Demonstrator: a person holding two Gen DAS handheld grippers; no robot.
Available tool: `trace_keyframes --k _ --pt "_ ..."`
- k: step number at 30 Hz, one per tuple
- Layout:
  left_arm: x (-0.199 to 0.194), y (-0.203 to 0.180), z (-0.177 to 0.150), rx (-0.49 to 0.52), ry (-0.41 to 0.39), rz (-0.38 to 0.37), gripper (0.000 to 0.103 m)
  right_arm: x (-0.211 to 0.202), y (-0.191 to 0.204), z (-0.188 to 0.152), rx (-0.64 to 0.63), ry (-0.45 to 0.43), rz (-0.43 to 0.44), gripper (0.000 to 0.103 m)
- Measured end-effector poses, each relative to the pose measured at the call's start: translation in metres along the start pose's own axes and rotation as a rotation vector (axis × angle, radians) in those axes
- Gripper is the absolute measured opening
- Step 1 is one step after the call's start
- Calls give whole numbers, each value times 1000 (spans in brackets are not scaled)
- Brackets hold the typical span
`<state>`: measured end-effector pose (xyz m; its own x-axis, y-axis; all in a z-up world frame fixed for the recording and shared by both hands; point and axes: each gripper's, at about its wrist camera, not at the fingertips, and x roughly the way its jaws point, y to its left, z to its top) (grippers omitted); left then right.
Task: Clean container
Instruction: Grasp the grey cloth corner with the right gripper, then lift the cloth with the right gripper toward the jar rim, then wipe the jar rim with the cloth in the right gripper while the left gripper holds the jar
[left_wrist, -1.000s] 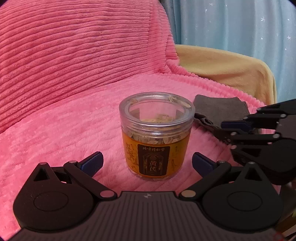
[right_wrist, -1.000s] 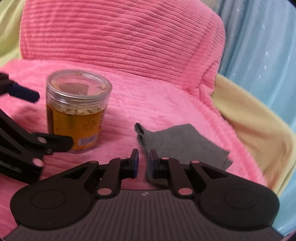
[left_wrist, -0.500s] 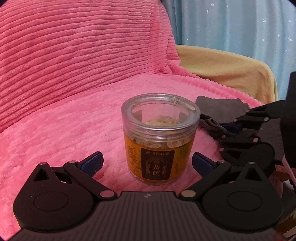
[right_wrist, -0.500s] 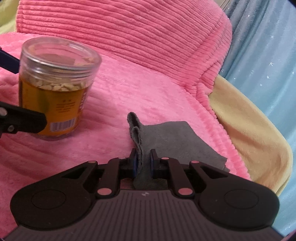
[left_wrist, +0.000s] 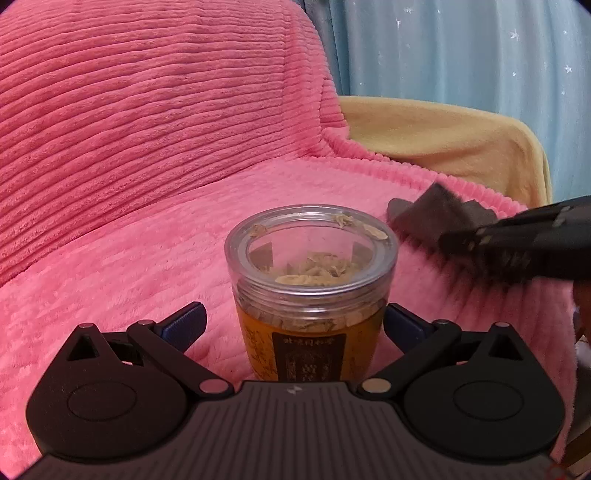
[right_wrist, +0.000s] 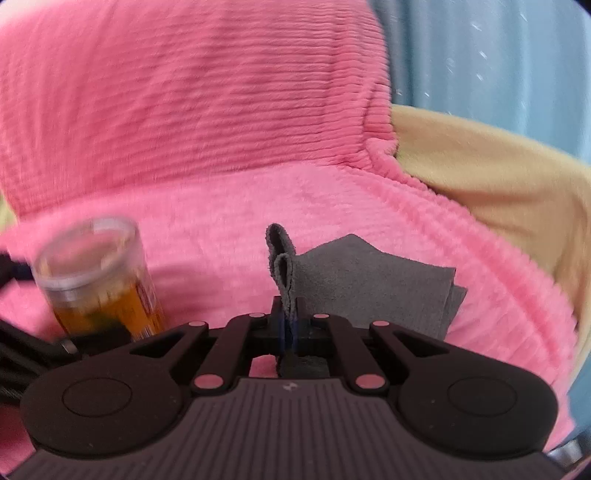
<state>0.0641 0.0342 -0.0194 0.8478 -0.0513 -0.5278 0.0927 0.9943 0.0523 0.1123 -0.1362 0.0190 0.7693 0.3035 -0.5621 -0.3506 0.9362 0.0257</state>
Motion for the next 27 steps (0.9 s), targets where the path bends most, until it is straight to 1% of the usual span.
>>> trace_keyframes --k 1,3,4,6,10,14,17,22,25,27 --pt "1 0 1 2 -3 -1 101 -1 -3 1 26 -3 10 1" --pt "3 -1 2 6 -9 -18 93 -1 -10 2 70 -15 29 2" --pt "5 -2 3 12 -11 -32 86 -3 -11 2 78 -29 33 2" --pt "6 -5 3 27 -14 -41 85 -10 -14 4 100 -72 47 3" --pt "5 -9 2 56 -24 -85 85 -32 -21 13 177 -181 182 3" --pt "3 -14 -1 83 -32 -132 85 -37 -9 18 150 -204 319 2" --pt "3 -17 -2 96 -37 -148 85 -28 4 19 101 -166 399 2" --pt "5 -18 -4 104 -40 -153 85 -15 14 18 20 -117 417 2" --pt "6 -18 -5 112 -44 -158 85 -19 9 18 5 -78 460 3" --pt "7 -16 -6 110 -46 -167 85 -22 7 18 9 -53 504 3"
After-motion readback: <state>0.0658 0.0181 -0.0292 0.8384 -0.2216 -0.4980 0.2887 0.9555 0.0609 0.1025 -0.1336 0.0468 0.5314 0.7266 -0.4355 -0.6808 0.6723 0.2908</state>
